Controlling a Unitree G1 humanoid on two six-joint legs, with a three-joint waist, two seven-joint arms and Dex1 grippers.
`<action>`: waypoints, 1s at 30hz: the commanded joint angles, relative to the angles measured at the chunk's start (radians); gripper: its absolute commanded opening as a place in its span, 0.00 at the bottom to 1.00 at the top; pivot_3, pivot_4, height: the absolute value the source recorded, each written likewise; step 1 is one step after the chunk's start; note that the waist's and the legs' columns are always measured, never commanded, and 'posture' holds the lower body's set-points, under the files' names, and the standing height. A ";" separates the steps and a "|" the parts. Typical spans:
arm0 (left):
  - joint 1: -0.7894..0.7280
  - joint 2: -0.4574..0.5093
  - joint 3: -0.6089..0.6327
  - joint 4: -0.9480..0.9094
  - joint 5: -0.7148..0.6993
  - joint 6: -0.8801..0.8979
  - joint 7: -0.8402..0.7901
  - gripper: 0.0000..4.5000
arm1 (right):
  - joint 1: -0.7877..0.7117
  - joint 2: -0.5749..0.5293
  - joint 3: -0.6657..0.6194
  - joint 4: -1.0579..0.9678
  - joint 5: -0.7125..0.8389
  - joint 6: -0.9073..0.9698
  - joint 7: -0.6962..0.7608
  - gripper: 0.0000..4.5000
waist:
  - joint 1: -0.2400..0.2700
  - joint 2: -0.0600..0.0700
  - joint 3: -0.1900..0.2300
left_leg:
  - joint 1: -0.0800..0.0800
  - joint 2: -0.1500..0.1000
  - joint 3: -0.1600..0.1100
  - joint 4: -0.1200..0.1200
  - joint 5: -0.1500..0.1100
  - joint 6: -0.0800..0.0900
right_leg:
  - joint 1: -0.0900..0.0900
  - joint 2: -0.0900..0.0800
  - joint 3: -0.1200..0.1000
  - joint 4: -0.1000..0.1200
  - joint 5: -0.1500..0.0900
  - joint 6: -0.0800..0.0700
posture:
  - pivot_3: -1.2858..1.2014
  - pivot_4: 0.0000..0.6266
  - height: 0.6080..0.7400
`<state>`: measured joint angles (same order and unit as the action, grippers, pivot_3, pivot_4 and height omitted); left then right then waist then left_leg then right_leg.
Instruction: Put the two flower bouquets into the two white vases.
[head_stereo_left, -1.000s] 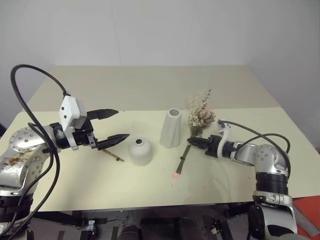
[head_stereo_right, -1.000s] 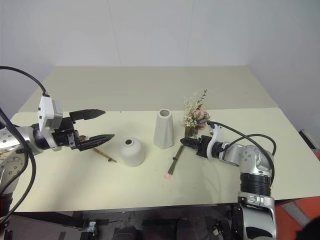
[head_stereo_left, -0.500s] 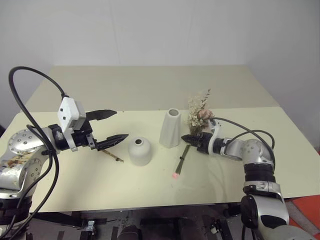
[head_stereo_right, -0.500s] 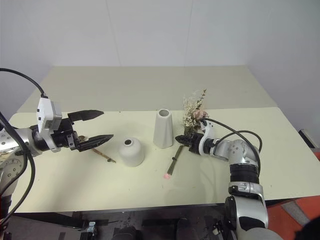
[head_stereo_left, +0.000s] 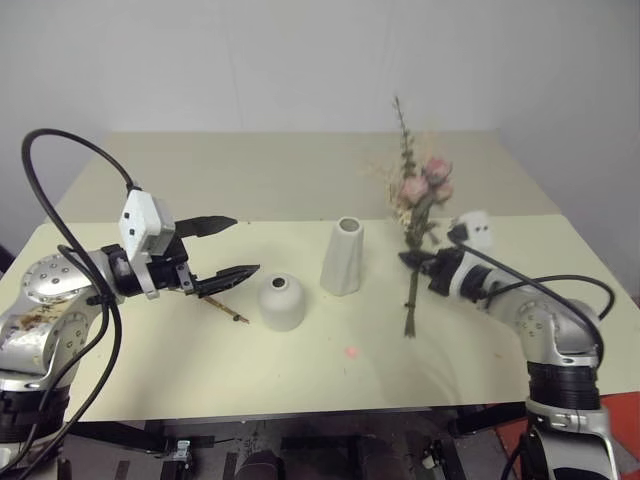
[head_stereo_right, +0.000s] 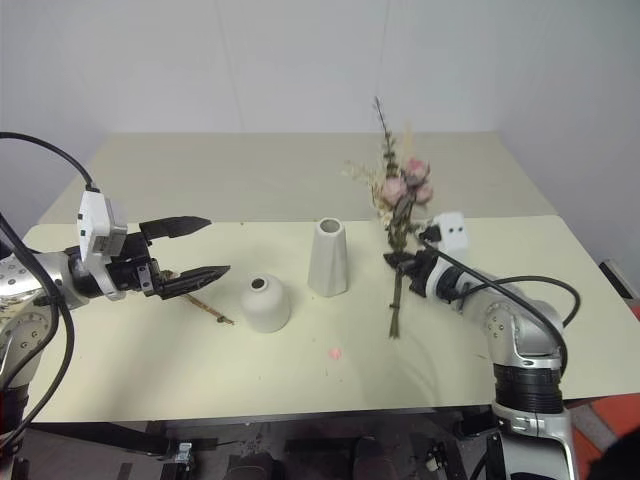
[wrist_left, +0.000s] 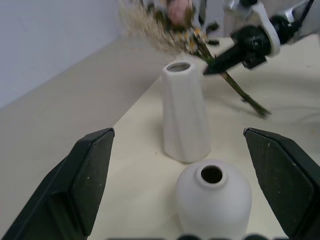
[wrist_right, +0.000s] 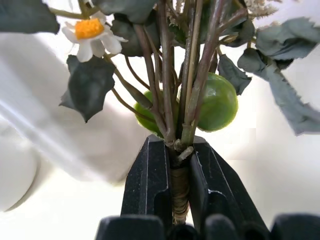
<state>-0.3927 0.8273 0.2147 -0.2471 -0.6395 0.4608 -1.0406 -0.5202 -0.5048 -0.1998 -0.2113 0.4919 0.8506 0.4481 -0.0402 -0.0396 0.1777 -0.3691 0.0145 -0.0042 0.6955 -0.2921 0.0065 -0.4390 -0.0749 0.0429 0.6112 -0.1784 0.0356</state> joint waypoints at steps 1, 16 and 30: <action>-0.059 0.006 -0.034 0.061 -0.012 -0.015 -0.088 1.00 | -0.064 -0.022 -0.025 -0.076 -0.040 -0.143 -0.007 0.05 | -0.005 0.000 0.000 | 0.000 0.000 0.000 0.000 0.000 0.000 | 0.000 0.000 0.000 0.000 0.000 0.000 | 0.52 0.24 1.00; -0.199 -0.018 -0.066 0.181 -0.034 -0.004 -0.244 1.00 | -0.436 0.178 0.032 0.041 -0.025 -0.306 -0.041 0.05 | -0.002 0.001 0.000 | -0.002 0.000 -0.001 -0.001 0.000 0.000 | -0.002 0.000 -0.001 0.002 0.000 -0.001 | 0.52 0.24 1.00; -0.165 -0.008 -0.029 0.157 -0.039 0.001 -0.204 1.00 | -0.394 0.239 0.090 -0.057 0.009 -0.281 -0.047 0.05 | -0.004 0.001 0.001 | -0.003 0.000 -0.001 -0.001 0.000 0.000 | -0.003 -0.001 -0.001 0.003 0.000 -0.001 | 0.52 0.24 1.00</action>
<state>-0.5537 0.8047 0.1541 -0.0542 -0.6685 0.4622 -1.2481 -0.8855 -0.2661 -0.0920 -0.2133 0.4773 0.5752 0.4091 -0.0439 -0.0383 0.1785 -0.3717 0.0148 -0.0052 0.6943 -0.2922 0.0067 -0.4417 -0.0754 0.0417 0.6137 -0.1779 0.0348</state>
